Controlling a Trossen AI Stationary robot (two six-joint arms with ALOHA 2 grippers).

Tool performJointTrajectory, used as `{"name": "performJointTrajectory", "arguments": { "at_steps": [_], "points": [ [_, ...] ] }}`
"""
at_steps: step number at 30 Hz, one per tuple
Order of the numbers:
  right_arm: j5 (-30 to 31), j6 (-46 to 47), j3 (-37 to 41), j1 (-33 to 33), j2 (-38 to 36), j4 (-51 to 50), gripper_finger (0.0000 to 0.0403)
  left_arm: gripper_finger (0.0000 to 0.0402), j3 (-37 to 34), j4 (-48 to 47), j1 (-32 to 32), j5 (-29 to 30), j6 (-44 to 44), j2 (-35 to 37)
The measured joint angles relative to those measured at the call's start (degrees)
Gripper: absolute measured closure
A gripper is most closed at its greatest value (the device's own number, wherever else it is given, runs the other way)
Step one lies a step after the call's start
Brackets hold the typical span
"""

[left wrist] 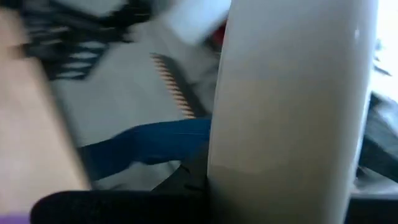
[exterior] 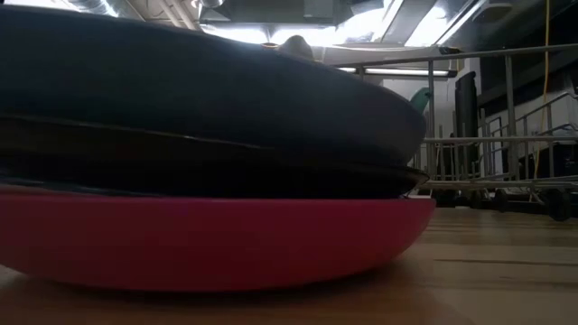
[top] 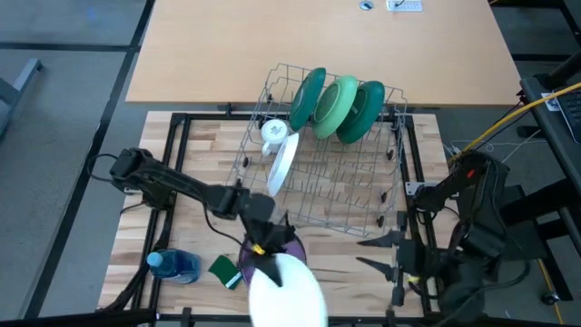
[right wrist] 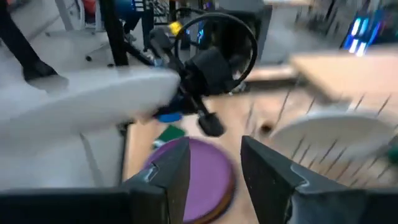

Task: Sort dishes
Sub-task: Put the white plate in the dish rack

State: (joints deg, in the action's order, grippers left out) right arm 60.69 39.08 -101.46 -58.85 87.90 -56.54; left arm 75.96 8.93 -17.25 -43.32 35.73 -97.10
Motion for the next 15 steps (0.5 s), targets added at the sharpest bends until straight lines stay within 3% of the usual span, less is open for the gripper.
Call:
{"name": "performJointTrajectory", "arguments": {
  "at_steps": [8,15],
  "points": [
    [3.78,-25.64,-2.19,0.02,0.04,3.82,0.0258,0.0352,0.17,12.64,0.7,-23.98,-2.91,3.65],
    [3.91,-31.6,-2.19,0.04,0.04,5.88,0.0258,0.0352,0.15,17.69,-0.03,-29.35,-3.41,4.18]
  ]
}}
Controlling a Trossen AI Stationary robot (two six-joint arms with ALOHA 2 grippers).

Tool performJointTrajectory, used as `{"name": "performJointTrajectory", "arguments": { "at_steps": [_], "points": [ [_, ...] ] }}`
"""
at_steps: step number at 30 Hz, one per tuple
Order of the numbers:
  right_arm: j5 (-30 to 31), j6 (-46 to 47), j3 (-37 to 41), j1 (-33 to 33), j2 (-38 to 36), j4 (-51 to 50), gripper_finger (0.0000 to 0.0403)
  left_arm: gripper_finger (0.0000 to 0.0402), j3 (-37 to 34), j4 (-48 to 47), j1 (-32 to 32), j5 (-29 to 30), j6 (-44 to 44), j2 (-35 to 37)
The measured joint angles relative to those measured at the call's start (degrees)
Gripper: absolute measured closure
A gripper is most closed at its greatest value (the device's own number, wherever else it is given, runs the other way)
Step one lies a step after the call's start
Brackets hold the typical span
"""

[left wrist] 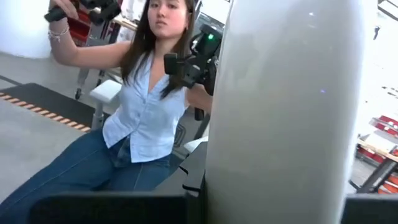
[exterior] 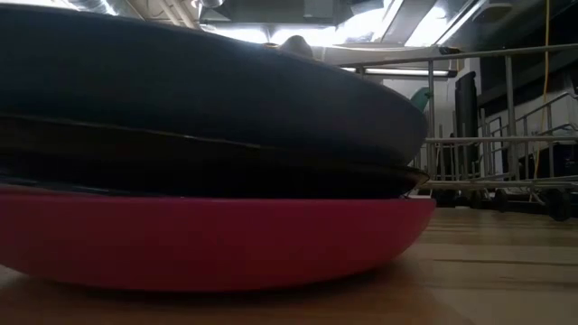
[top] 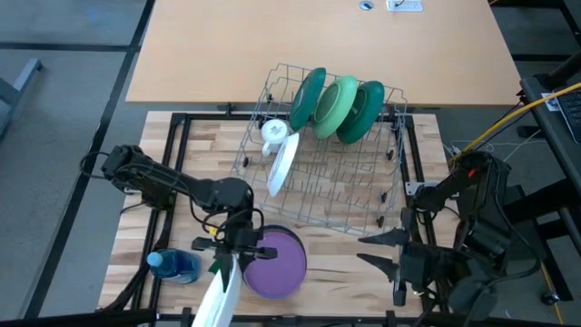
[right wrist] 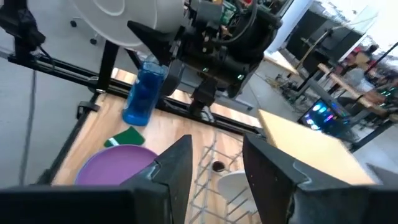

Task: Sort dishes
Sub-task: Put the white plate in the dish rack

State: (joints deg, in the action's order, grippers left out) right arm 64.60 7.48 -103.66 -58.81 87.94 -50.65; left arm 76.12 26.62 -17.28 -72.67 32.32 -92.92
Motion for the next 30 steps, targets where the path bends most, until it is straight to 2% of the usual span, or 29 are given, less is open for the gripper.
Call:
{"name": "performJointTrajectory", "arguments": {
  "at_steps": [3,7,14,18,22,30],
  "points": [
    [1.35,-0.3,0.02,0.0,0.0,0.02,0.0258,0.0352,-0.02,-0.51,0.52,0.74,-1.14,-0.04],
    [6.17,1.26,0.04,-0.02,-0.61,0.02,0.0258,0.0352,-0.02,-0.36,2.49,2.85,-3.46,-0.04],
    [12.43,8.5,0.04,-0.02,-4.43,0.0,0.0258,0.0352,-0.04,-0.54,9.19,10.82,-9.85,-0.04],
    [14.71,19.2,0.05,-0.02,-7.75,-0.73,0.0258,0.0352,-0.04,-0.66,13.87,16.36,-17.75,-0.07],
    [14.34,30.68,0.07,-0.04,-11.31,-5.91,0.0258,0.0352,-0.04,-0.87,17.91,23.11,-30.13,-0.08],
    [11.91,66.1,0.11,-0.09,-16.11,-32.67,0.0258,0.0352,-0.07,-0.91,20.53,39.71,-62.34,-0.09]
  ]
}}
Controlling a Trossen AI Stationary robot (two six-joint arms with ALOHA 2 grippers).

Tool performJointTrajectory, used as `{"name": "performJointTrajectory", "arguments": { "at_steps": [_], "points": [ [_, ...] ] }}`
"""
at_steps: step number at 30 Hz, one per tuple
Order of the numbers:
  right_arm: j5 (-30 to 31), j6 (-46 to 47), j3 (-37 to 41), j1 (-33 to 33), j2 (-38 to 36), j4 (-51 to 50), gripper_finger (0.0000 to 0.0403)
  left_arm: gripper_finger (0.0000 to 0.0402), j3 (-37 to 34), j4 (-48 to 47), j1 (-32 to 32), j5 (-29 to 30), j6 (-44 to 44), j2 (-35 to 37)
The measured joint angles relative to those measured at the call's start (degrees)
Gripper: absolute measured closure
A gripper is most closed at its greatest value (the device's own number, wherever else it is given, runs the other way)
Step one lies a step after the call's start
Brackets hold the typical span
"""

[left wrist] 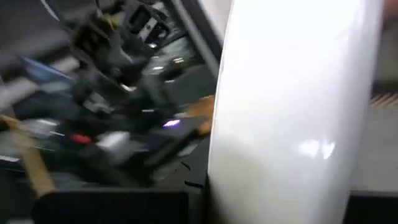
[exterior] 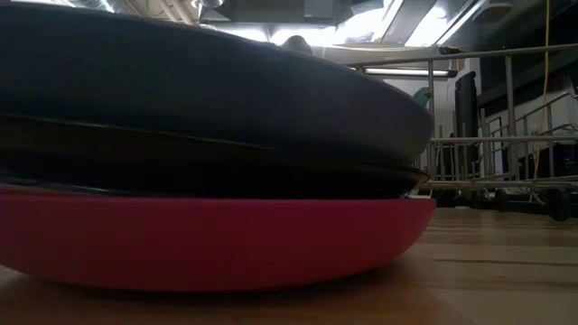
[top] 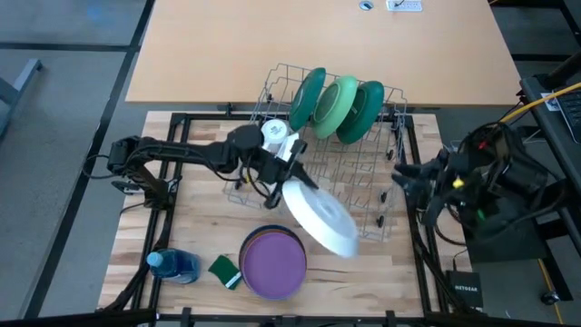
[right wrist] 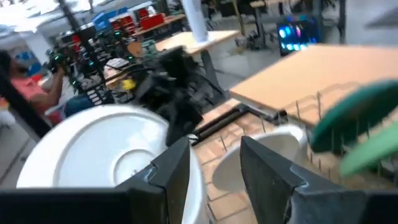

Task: Sort dishes
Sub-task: Put the white plate in the dish rack

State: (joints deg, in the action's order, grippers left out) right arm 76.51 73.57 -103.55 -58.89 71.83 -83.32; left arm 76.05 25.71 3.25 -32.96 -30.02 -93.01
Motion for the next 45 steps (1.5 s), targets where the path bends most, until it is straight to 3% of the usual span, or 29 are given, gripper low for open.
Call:
{"name": "performJointTrajectory", "arguments": {
  "at_steps": [4,16,20,28,33,37,41,45],
  "points": [
    [-0.31,14.37,0.44,0.04,-1.01,-6.4,0.0258,0.0353,0.0,0.0,-1.19,9.68,-14.78,0.0],
    [-3.15,24.36,0.7,0.36,-4.56,-6.69,0.0258,0.0353,-0.09,3.81,-9.25,46.31,-54.92,-0.11],
    [-5.77,25.37,0.7,3.9,-4.83,-6.65,0.0258,0.0353,-0.09,9.58,-11.12,53.89,-65.18,-0.11],
    [-11.03,22.17,10.08,14.4,-7.76,-6.61,0.0258,0.0353,-0.09,13.92,-9.74,63.56,-68.77,-0.11],
    [-8.69,24.74,21.79,16.17,-15.93,-6.72,0.0258,0.0353,-1.58,14.6,-6.49,65.67,-66.56,-0.11],
    [-4.7,33.74,32.31,16.13,-24.84,-5.73,0.0258,0.0353,-4.49,14.49,-3.89,65.4,-66.44,-0.11],
    [-2.35,36.63,41.49,16.15,-34.14,1.67,0.0258,0.0353,-6.58,14.76,-2.59,65.27,-66.42,-0.11],
    [-1.32,35.11,50.78,16.17,-40.34,13.4,0.0258,0.0353,-8.11,20.89,-1.85,64.36,-66.38,-0.1]
  ]
}}
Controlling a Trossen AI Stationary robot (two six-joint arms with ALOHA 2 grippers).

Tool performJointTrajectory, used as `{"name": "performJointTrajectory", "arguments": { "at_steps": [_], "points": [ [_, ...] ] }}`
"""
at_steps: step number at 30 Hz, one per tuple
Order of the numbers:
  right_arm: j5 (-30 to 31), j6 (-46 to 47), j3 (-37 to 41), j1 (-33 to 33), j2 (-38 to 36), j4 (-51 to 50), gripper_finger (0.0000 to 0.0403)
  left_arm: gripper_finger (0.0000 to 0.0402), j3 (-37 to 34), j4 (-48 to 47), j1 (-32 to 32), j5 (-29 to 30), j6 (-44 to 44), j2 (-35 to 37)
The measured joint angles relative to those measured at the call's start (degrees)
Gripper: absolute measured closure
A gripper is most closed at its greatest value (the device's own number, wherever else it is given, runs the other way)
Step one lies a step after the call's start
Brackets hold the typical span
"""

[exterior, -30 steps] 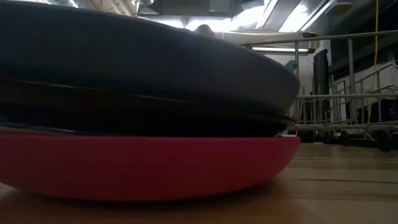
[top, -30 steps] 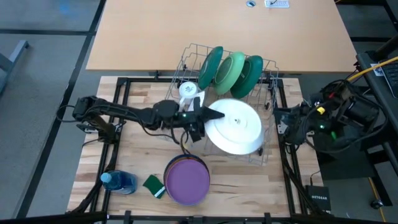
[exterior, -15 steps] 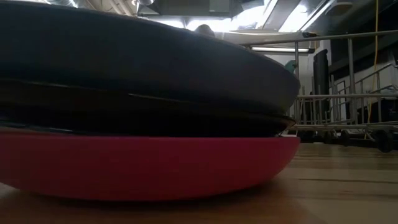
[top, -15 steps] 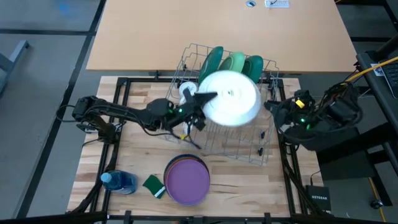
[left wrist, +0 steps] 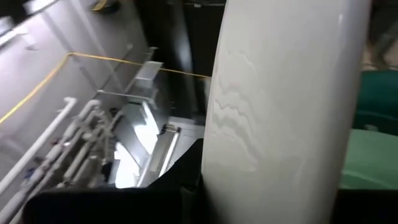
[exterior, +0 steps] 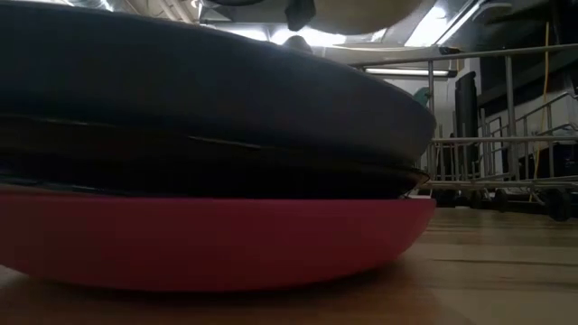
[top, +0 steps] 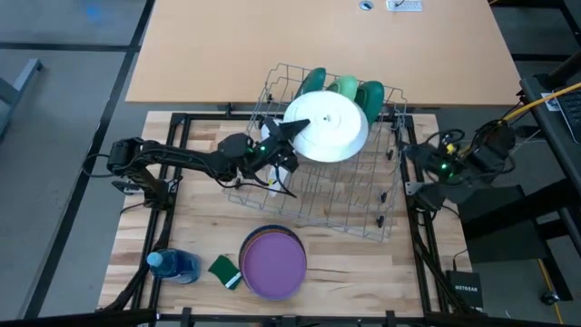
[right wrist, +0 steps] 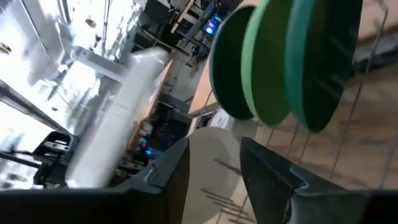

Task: Sort dishes
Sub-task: Put the white plate in the dish rack

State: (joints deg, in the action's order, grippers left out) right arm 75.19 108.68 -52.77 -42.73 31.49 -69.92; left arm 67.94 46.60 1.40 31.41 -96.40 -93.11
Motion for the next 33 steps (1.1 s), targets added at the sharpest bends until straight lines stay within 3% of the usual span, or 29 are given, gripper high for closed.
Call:
{"name": "performJointTrajectory", "arguments": {
  "at_steps": [9,19,23,33],
  "points": [
    [0.6,-5.05,15.32,-0.02,-2.46,29.48,0.0258,0.0353,-0.57,-0.01,0.22,-2.73,3.0,0.1],
    [-2.27,-35.64,17.75,0.01,3.41,60.17,0.0263,0.0353,-0.55,-5.6,0.06,-2.78,6.36,0.08],
    [-2.69,-41.55,17.75,0.01,6.19,64.37,0.0281,0.0353,-0.55,-5.84,-0.25,-2.7,6.66,0.08],
    [-2.09,-38.28,17.75,0.03,16.38,65.24,0.0342,0.0353,-0.55,-5.87,-0.29,-1.52,7.72,0.08]
  ]
}}
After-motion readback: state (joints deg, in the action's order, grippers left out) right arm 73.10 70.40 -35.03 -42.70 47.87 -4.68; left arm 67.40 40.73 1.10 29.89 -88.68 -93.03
